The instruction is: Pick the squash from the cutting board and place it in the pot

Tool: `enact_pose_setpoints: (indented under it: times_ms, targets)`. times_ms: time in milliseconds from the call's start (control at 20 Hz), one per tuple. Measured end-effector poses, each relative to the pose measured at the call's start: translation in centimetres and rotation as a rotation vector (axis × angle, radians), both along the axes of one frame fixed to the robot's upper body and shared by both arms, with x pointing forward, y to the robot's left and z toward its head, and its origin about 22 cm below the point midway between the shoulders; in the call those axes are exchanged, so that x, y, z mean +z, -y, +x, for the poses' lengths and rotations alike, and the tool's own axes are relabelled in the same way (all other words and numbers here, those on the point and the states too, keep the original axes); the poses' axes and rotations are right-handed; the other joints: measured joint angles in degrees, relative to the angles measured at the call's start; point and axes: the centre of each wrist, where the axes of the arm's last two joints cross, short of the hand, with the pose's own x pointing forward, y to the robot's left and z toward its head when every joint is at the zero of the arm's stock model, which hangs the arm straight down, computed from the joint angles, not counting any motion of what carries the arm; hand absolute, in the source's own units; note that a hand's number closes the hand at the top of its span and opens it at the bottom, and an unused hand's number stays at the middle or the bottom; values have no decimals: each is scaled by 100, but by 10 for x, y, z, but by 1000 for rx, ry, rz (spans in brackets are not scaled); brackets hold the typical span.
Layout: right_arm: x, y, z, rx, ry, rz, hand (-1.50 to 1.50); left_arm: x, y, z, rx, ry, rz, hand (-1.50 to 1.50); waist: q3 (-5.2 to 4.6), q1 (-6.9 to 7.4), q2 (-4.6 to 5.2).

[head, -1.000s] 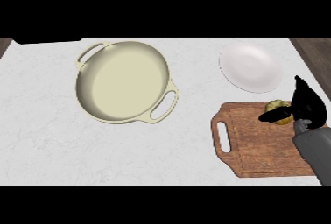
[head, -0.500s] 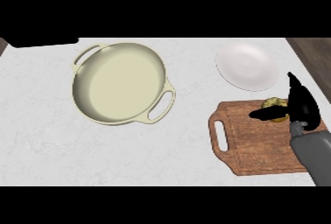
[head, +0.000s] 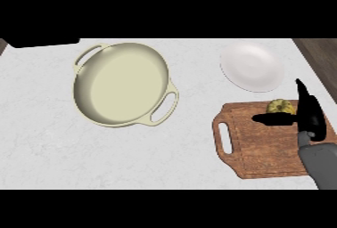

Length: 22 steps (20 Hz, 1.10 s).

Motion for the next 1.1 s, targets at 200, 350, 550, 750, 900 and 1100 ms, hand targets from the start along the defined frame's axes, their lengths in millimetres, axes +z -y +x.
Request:
enact_pose_setpoints:
  times_ms: [200, 350, 550, 750, 900, 1100]
  targets:
    - [-12, 7, -8, -14, 7, 40, 150, -1, 0, 1, -14, 12, 1, 0, 5, 29, 23]
    - [-23, 13, -16, 25, -16, -5, 150, -1, 0, 2, -25, 18, 5, 0, -5, 71, 39]
    - [-28, 23, -20, 38, 13, -19, 150, -1, 0, 3, -33, 26, 7, 0, -31, 112, 31]
    - [-35, 25, -26, 46, 69, 4, 150, -2, 1, 3, -39, 30, 11, 0, -41, 107, 13]
    - [-40, 26, -30, 59, 110, 1, 150, -2, 0, 4, -48, 35, 12, 0, -50, 133, 11]
    - [-46, 4, -31, 133, 191, 73, 150, -3, -1, 5, -57, 41, 11, 0, -32, 173, 11]
